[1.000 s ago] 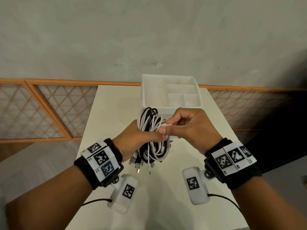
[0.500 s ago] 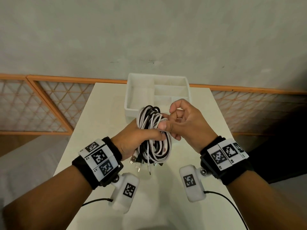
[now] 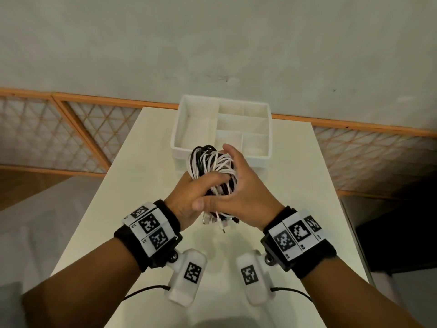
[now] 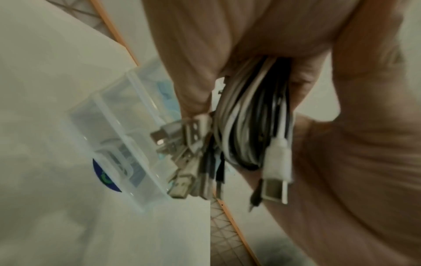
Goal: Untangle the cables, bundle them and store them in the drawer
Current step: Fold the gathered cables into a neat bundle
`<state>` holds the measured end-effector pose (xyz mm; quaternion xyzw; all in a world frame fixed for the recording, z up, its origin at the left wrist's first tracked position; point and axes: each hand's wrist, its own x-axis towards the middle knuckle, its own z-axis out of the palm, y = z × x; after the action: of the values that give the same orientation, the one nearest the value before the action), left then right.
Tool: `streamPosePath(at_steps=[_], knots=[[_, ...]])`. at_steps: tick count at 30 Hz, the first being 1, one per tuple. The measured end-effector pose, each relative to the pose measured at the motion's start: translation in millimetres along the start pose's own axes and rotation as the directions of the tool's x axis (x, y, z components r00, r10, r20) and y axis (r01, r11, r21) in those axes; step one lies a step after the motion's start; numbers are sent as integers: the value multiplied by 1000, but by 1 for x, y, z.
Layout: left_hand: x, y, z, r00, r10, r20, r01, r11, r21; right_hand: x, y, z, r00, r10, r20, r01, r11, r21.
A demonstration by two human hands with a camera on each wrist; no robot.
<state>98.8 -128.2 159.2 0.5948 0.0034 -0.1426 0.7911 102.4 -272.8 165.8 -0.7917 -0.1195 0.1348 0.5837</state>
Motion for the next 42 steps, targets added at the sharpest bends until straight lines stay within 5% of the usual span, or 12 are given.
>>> streamPosePath(at_steps=[6, 12, 23, 27, 35, 38, 42], knots=[[-2, -8, -7, 987, -134, 86, 141, 987, -81, 0, 20, 30, 993, -18, -121, 29, 995, 93], [-2, -26, -14, 959, -262, 108, 269, 961, -61, 1, 45, 55, 968, 109, -225, -58, 973, 221], [9, -31, -35, 904, -368, 217, 353, 930, 103, 0, 54, 54, 919, 175, -353, -172, 984, 40], [17, -32, -50, 872, -406, 273, 393, 914, 103, -9, 58, 36, 860, 227, -458, -254, 967, 4], [34, -28, -40, 886, -437, 153, 442, 897, 1, -10, 62, 15, 847, 239, -475, -303, 951, -60], [33, -18, -14, 902, -406, 147, 375, 905, 199, -7, 64, 23, 873, 246, -422, -318, 942, -107], [34, -21, 2, 958, -284, -38, 280, 896, 345, -2, 64, 29, 886, 236, -398, -328, 927, -182]])
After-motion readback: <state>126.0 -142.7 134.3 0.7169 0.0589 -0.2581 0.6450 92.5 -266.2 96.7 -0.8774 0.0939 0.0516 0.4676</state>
